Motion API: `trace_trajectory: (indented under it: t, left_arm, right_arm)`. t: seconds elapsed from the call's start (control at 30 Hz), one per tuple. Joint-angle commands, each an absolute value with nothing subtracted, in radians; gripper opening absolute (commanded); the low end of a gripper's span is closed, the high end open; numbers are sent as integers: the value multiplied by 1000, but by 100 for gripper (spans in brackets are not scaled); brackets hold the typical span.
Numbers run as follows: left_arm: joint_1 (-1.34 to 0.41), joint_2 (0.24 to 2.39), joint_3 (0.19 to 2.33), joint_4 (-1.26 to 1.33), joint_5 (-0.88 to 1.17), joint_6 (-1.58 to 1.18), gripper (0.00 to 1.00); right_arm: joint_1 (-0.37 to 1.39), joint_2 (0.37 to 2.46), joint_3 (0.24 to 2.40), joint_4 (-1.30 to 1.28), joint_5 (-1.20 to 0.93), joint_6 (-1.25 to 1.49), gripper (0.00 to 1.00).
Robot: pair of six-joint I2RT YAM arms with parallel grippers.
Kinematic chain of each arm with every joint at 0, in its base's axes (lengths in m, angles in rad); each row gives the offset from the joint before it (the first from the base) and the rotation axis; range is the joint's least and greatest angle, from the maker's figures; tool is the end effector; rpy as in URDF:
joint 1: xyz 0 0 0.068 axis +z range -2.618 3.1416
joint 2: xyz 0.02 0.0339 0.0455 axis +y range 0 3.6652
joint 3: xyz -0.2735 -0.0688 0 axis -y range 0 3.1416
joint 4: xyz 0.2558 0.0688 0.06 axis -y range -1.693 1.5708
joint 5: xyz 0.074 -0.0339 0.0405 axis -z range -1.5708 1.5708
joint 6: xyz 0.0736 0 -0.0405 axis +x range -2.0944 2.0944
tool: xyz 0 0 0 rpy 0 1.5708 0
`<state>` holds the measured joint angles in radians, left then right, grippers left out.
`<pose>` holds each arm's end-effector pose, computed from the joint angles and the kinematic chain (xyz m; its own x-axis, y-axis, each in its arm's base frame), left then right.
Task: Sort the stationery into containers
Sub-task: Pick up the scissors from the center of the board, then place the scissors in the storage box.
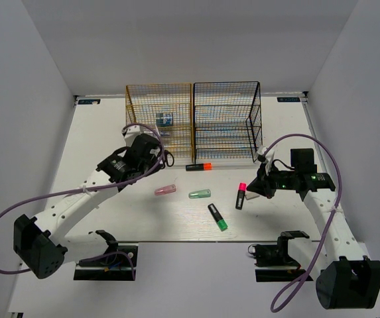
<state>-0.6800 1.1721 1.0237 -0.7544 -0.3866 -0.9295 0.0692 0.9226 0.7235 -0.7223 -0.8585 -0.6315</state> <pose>0.2225 -0.1443 0.2755 -0.6864 -0.3995 -0.6077 -0.2494 0.9143 -0.3193 0.1870 0.0688 0.2425 -0.3451 -0.4107 -0.8440 -0.8741 0.4682 0.1296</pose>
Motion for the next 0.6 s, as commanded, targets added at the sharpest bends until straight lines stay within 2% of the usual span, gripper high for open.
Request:
trace_trajectory:
  t: [0.0,0.27,0.47,0.57]
  left_arm:
    - [-692,1164,1069,-668,-454,-933,0]
    - [-667,1232,1083,-321,-488,-873,0]
    - [-595,1383,1176,-271,-376,-761,0]
    - [-591,1445,1223,-282,-382,-677,0]
  right_arm:
    - [63,908,718,-701,-873,-627,4]
    - [63,911,716,-703,-877,-629,4]
    - [63,908,718,-704,-874,-630,4]
    - [58,908,718,-703,-873,-634,4]
